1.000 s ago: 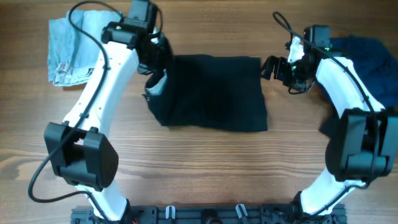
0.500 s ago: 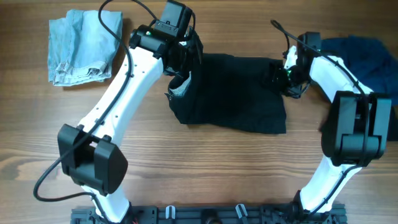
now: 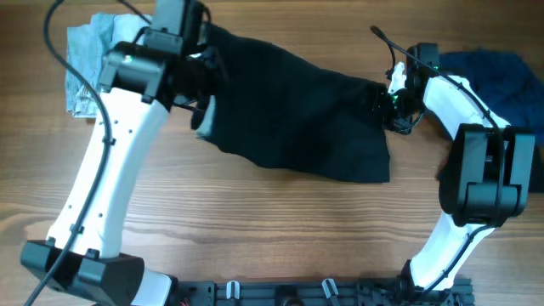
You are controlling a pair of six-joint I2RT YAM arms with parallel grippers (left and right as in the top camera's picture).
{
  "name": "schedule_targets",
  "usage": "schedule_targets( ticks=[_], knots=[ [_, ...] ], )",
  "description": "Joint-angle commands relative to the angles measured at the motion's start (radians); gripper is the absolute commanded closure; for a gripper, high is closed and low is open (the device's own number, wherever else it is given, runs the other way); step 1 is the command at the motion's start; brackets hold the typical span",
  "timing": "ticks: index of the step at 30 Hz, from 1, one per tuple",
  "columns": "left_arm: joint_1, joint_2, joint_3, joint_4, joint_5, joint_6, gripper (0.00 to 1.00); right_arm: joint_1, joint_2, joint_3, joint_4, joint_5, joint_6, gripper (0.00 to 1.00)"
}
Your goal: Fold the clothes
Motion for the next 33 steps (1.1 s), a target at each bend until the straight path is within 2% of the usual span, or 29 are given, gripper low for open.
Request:
schedule_targets(
  ticks=[1, 5, 15, 19, 25, 33],
  knots=[
    [0.087, -0.017, 0.022, -0.034, -0.073, 0.029, 0.96, 0.006, 0.060, -0.004, -0.018, -0.014, -0.021, 0.01],
    [0.177, -0.017, 0.021, -0.075, -0.098, 0.072, 0.96, 0.009, 0.044, 0.031, -0.052, -0.015, -0.019, 0.01],
    [0.170, 0.002, 0.021, -0.055, -0.081, 0.077, 0.96, 0.063, -0.041, 0.077, -0.085, -0.015, 0.010, 0.01],
    [0.112, 0.059, 0.021, -0.037, -0.072, 0.068, 0.96, 0.063, -0.060, 0.089, -0.108, -0.015, 0.008, 0.00],
    [-0.012, 0.183, 0.021, 0.069, -0.072, -0.012, 0.96, 0.062, -0.061, 0.089, -0.118, -0.014, -0.022, 0.00],
    [-0.103, 0.196, 0.022, 0.169, -0.064, -0.070, 0.96, 0.063, -0.053, 0.087, -0.106, 0.060, -0.020, 0.01]
  ],
)
